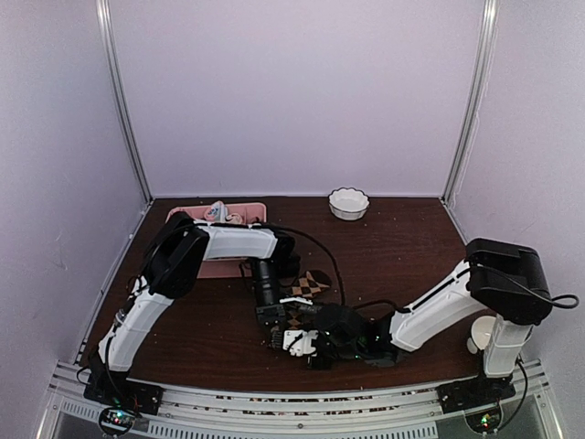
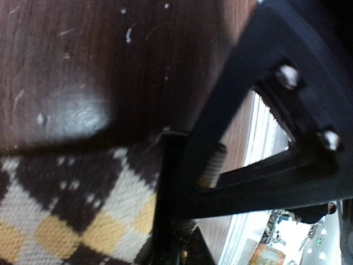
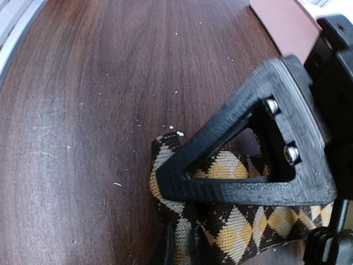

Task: Roll the socks
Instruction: Roll the sock at the center of the board.

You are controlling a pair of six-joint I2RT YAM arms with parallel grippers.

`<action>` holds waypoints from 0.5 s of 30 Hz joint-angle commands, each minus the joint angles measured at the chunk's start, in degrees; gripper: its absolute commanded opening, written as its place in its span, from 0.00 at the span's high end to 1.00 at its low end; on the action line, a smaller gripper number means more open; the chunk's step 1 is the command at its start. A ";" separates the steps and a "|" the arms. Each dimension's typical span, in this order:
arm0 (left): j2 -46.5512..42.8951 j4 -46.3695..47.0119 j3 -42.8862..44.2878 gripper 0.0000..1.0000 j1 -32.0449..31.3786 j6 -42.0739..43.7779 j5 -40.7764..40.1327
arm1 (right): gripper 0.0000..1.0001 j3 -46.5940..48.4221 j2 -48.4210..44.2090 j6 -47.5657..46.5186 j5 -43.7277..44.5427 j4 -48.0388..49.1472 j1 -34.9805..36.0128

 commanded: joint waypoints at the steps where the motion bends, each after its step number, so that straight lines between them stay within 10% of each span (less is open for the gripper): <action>1: -3.10 3.45 -3.56 0.87 0.27 3.70 0.21 | 0.96 -0.12 1.82 9.90 -7.88 -6.85 -3.88; 7: -18.05 22.65 -18.02 0.59 4.12 -1.67 -1.83 | 1.00 -2.48 2.78 22.42 -22.55 -5.93 -8.64; 15: -35.43 43.04 -35.83 0.54 5.03 -2.49 -4.77 | 1.00 -2.89 6.18 34.71 -34.72 -7.48 -12.15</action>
